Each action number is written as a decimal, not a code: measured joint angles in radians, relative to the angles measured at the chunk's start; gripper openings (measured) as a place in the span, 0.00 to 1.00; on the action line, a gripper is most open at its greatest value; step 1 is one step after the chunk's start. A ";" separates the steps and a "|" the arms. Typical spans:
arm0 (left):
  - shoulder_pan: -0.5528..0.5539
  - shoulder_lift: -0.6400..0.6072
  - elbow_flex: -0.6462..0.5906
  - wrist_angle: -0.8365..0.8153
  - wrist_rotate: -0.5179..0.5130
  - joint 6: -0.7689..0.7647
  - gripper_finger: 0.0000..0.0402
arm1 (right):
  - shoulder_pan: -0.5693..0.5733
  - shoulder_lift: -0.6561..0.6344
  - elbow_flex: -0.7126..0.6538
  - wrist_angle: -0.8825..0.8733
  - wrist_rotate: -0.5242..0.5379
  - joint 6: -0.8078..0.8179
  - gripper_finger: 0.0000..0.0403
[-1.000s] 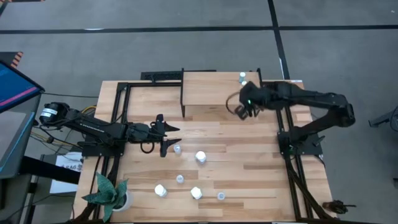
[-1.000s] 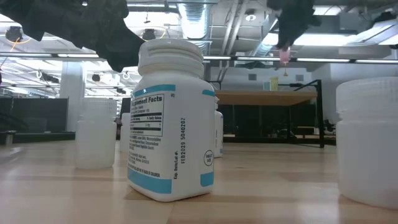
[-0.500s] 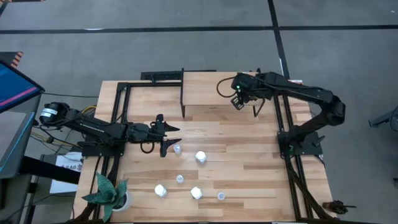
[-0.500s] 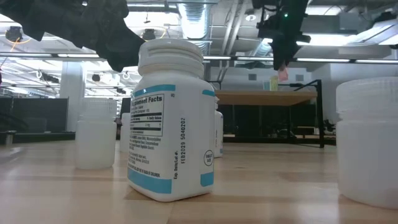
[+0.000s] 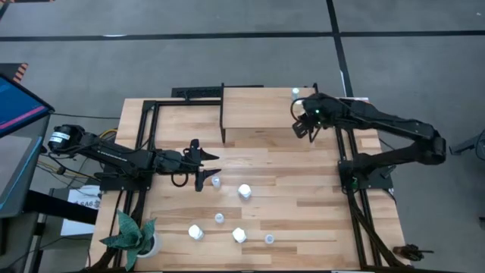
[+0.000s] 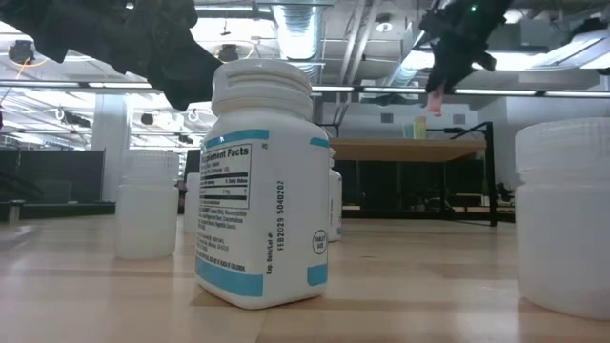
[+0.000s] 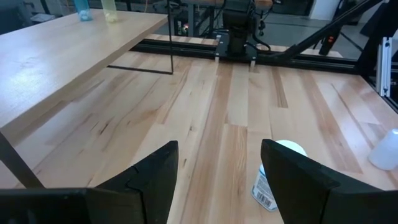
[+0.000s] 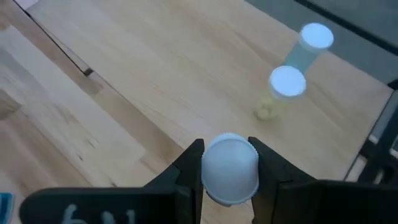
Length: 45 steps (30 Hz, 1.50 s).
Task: Pick and place medicine bottles onto shelf by color
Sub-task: Put the orange pill bottle on the shelf
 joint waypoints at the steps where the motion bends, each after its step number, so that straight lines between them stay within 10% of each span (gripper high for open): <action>1: 0.000 0.000 0.000 0.000 0.000 -0.005 0.55 | -0.003 0.004 0.000 0.002 -0.001 0.000 0.24; 45: 0.000 0.000 0.000 -0.001 0.000 -0.010 0.55 | -0.111 0.148 -0.001 0.030 -0.062 -0.067 0.32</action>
